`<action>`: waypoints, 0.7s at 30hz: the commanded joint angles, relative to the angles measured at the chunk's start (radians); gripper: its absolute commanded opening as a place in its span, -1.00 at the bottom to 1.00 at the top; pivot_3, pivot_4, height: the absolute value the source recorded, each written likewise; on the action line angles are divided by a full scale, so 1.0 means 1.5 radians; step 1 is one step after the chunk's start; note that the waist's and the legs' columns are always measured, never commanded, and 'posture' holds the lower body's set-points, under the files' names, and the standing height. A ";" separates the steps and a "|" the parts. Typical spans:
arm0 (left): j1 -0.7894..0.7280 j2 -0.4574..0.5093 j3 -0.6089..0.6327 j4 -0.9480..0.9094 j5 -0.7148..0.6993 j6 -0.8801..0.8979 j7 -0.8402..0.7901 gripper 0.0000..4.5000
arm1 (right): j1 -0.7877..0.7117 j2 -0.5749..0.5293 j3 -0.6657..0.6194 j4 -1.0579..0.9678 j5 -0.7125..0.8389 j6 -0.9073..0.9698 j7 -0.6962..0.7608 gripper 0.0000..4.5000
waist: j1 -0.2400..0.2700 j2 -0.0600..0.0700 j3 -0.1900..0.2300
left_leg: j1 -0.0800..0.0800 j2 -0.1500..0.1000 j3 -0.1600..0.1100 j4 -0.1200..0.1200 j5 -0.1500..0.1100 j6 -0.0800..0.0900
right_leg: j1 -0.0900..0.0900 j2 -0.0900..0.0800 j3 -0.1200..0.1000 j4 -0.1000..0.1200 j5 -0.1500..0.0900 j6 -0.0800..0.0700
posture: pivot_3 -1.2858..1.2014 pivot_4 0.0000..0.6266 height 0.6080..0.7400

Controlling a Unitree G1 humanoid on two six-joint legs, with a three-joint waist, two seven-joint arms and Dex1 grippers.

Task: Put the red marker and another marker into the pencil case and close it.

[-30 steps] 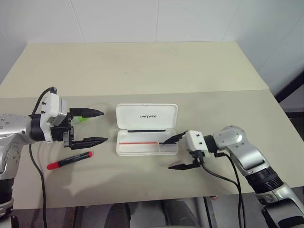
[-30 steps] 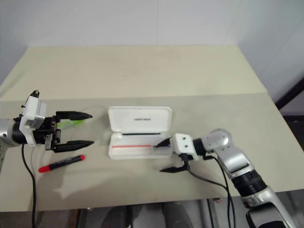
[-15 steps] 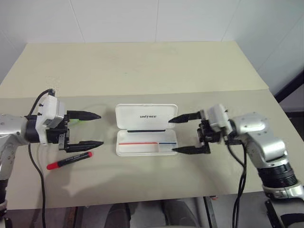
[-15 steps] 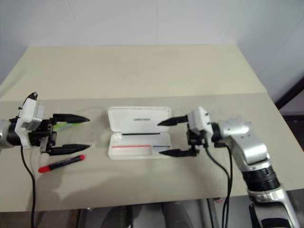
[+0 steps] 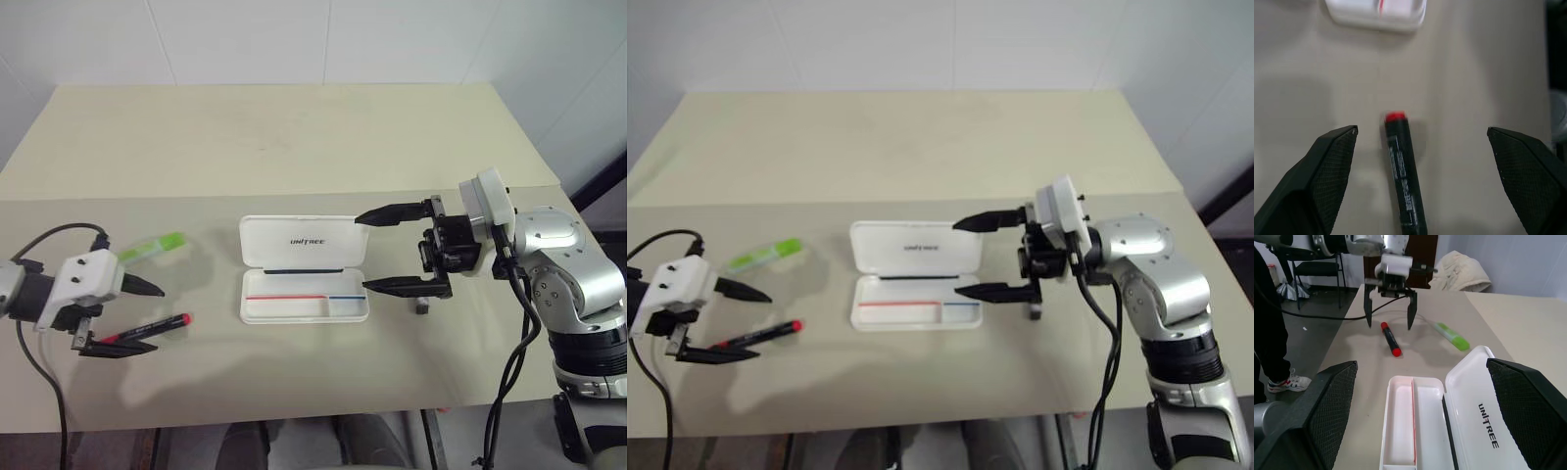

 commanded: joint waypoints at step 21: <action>0.022 0.012 -0.055 0.123 0.181 -0.137 0.094 0.73 | 0.019 -0.026 -0.030 -0.037 0.004 0.002 -0.021 1.00 | -0.001 0.000 0.000 | 0.001 0.000 0.000 -0.002 0.000 0.000 | -0.001 0.000 0.000 0.002 -0.001 -0.001 | 0.03 -0.52 1.00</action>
